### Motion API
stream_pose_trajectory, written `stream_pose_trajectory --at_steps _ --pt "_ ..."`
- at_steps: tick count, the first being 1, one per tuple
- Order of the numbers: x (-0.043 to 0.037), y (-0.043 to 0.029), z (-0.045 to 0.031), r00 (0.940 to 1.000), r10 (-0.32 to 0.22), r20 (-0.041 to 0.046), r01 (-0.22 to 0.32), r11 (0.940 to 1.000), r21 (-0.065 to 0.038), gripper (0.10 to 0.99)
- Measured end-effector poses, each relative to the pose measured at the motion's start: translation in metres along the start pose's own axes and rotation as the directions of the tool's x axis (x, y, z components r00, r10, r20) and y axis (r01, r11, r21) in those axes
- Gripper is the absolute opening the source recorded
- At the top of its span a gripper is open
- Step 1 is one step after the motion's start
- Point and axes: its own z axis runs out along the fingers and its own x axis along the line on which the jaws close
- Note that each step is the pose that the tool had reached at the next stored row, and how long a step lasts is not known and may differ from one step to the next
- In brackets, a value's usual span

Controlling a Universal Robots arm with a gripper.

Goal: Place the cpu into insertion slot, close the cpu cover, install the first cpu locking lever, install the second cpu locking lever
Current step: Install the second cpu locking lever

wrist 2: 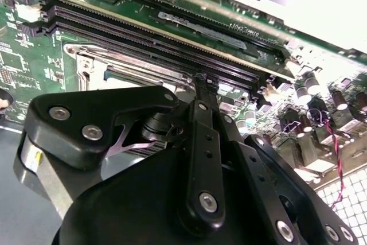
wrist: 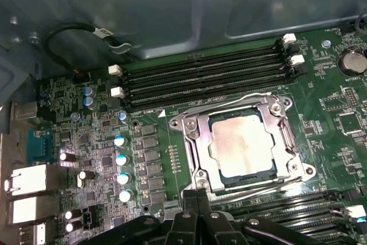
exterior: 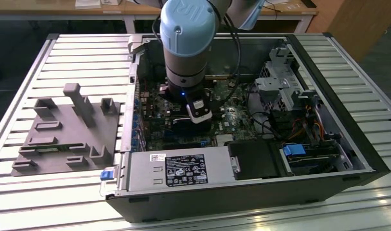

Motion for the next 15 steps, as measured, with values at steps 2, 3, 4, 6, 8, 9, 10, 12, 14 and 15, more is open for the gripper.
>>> stream_pose_trajectory --at_steps 2,3,4,6,8,9,10,12,14,15 --pt "0.0003 0.0003 0.0006 1.0 0.0 0.0 0.0 1.0 0.0 0.102" --pt "0.0005 0.0005 0.0009 1.0 0.0 -0.0001 0.0 1.0 0.0 0.102" --pt "0.0007 0.0006 0.0012 1.0 0.0 0.0 0.0 1.0 0.0 0.102" --pt "0.0012 0.0009 0.0018 1.0 0.0 -0.0001 0.0 1.0 0.0 0.102" --pt "0.0016 0.0011 0.0024 1.0 0.0 -0.0001 0.0 1.0 0.0 0.102" --pt "0.0019 0.0011 0.0027 1.0 0.0 -0.0002 0.0 1.0 -0.001 0.102" --pt "0.0023 0.001 0.003 1.0 0.0 -0.0002 0.0 1.0 -0.001 0.102" --pt "0.0032 0.0009 0.004 1.0 0.0 -0.0002 0.0 1.0 -0.001 0.102" --pt "0.0043 0.0007 0.0049 1.0 0.0 -0.0003 0.0 1.0 -0.001 0.102" --pt "0.0049 0.0005 0.0053 1.0 0.0 -0.0003 0.0 1.0 -0.001 0.102"
